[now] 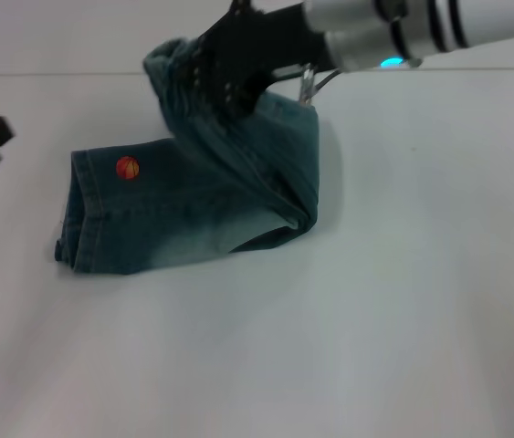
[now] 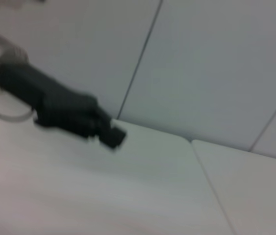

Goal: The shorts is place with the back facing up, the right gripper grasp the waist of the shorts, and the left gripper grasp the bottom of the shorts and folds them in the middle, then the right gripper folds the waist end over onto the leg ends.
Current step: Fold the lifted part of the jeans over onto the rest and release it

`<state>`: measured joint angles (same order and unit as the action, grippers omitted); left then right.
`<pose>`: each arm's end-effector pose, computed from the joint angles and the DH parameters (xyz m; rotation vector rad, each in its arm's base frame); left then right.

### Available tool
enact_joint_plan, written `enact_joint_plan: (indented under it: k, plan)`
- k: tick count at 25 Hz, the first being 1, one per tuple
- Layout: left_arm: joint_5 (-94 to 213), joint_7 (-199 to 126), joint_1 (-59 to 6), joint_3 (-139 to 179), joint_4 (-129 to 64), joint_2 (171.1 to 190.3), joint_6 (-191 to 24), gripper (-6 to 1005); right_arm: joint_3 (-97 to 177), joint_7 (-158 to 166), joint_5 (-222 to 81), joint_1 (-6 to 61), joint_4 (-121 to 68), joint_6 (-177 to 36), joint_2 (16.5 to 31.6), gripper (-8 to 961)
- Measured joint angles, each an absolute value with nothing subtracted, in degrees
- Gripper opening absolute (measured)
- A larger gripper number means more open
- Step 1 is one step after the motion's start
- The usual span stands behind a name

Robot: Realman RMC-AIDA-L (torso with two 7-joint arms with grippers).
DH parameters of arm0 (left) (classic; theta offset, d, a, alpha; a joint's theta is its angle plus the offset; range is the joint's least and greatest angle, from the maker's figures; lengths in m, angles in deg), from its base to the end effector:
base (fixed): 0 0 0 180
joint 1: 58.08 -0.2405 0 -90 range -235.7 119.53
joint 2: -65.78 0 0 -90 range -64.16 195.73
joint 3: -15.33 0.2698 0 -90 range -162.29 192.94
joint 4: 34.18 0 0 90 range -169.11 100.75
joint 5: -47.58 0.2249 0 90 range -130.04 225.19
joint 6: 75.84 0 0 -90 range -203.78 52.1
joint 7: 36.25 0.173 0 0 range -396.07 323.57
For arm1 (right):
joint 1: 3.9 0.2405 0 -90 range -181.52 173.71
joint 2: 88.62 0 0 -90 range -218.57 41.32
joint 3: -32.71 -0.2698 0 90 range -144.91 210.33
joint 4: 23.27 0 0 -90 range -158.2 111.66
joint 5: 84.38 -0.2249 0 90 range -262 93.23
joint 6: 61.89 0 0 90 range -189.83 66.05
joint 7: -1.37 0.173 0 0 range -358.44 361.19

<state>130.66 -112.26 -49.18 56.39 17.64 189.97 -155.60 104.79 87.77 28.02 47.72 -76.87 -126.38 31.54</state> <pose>-0.3228 0.3216 0.0506 -2.0187 -0.6742 -0.9539 0.0546 0.4557 -0.0724 -2.7637 -0.2967 0.3211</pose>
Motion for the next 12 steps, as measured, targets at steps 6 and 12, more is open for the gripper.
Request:
enact_joint_plan:
  k: [6, 12]
  plan:
    - [131.1, -111.2, -51.5, 47.2, 15.8, 189.97, -164.3, 80, 112.6, 87.8, 25.9, 51.0, -71.1, -120.6, 31.75, 125]
    - [132.6, -110.1, -52.4, 46.0, 14.1, 190.04, -167.7, 80, 115.9, 87.7, 23.7, 53.9, -63.7, -114.0, 31.92, 151]
